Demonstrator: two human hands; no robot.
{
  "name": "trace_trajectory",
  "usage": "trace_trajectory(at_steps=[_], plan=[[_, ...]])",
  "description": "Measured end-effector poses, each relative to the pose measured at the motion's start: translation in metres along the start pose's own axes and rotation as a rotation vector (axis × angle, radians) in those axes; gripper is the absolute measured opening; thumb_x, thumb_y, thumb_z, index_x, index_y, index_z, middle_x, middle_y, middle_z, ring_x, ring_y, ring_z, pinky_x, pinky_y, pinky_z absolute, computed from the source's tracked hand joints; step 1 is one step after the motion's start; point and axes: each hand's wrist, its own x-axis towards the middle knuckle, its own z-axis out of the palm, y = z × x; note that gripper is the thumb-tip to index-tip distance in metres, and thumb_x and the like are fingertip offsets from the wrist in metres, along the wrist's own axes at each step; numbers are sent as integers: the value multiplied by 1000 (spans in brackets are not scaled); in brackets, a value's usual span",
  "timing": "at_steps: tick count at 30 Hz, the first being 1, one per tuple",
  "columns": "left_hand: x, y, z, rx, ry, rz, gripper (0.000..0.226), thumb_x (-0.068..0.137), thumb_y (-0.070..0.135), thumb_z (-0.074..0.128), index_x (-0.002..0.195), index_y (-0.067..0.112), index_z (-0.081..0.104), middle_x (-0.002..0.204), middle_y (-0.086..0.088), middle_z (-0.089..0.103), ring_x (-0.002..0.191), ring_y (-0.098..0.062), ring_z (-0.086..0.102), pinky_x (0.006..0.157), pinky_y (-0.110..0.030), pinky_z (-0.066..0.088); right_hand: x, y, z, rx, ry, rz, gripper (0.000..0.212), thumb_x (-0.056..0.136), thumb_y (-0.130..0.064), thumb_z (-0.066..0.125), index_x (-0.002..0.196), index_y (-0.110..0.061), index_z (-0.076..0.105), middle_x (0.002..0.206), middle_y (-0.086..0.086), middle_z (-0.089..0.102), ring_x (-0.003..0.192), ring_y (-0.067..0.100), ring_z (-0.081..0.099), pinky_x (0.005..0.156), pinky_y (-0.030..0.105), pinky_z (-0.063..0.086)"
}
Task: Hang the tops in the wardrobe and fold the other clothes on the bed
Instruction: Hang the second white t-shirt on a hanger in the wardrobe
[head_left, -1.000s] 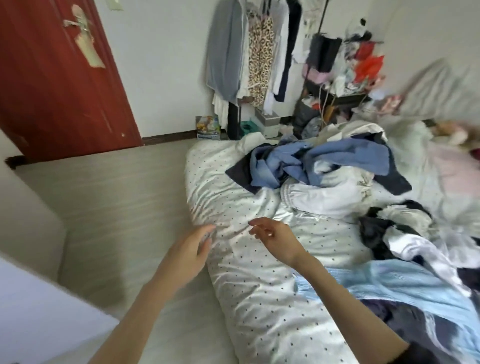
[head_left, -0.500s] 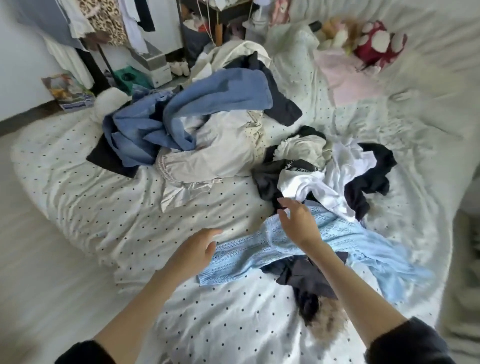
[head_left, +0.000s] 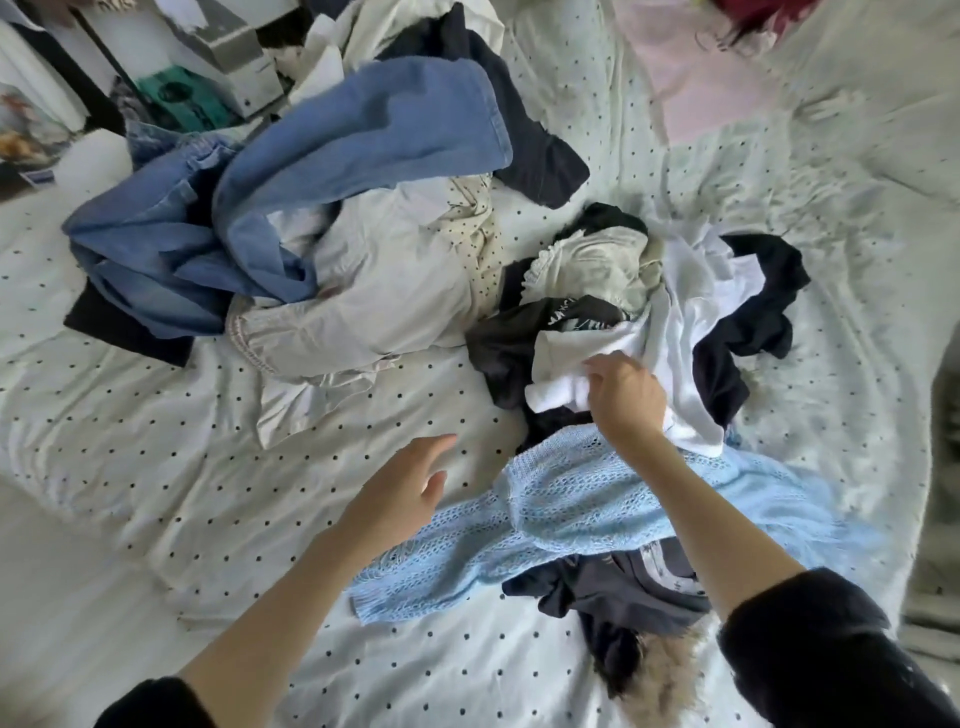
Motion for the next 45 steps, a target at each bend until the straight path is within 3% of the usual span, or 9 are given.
trace_trajectory(at_steps=[8,13,19,27,30,33,38,43,45], plan=[[28,74,-5,-84,127,292,67,87,19,66,144,12,32,148,-2,34,134,-12,33,109,-16,24,-56,-19,-53,381,220,-148,19,79,8,63,92,0,74,77,12,70,56,25,62,46,37,52],[13,112,-15,-129,355,357,15,81,-3,65,96,0,66,84,-7,66,73,-24,61,64,-31,46,-78,-31,-89,460,319,-282,21,77,-2,59,92,-2,74,70,8,67,51,18,57,43,26,47],[-23,111,-63,-17,446,360,35,66,-20,59,88,5,68,77,-4,70,68,-24,63,64,-37,45,-108,-15,-72,324,218,-236,12,79,-7,72,91,-5,73,84,8,70,81,29,63,67,43,54],[-71,108,-131,97,663,435,40,56,-25,65,84,2,69,76,12,59,71,4,49,63,3,33,-106,9,-66,79,-27,-86,20,91,-28,59,107,-22,70,115,-6,65,117,18,50,102,40,31],[-85,93,-134,113,645,361,38,60,-24,63,84,4,71,75,8,66,67,-4,57,62,-12,42,-104,3,-62,25,-111,-126,19,93,-26,56,108,-23,66,117,-10,62,117,14,50,103,36,29],[-97,66,-127,143,603,163,35,70,-18,58,89,8,73,79,-6,72,73,-29,64,62,-36,47,-108,-1,-50,-38,-274,-91,45,93,-28,55,136,-25,42,136,-6,48,127,16,43,106,38,32],[-108,33,-105,171,397,4,24,89,3,57,109,10,68,112,-4,66,103,-21,61,89,-36,47,-118,8,-29,-4,-443,80,48,93,-25,56,139,-16,41,137,6,45,125,24,44,101,37,41],[-103,34,-80,195,238,37,25,92,5,54,113,12,65,113,1,63,105,-14,58,89,-29,45,-106,6,-20,266,-332,284,56,92,-17,58,140,-3,33,139,19,37,120,33,48,96,38,43],[-98,36,-67,188,217,53,25,92,6,53,114,12,65,114,1,62,106,-14,57,89,-26,45,-99,9,-17,316,-365,362,46,91,-16,59,132,-1,44,129,18,46,117,31,49,98,37,41]])
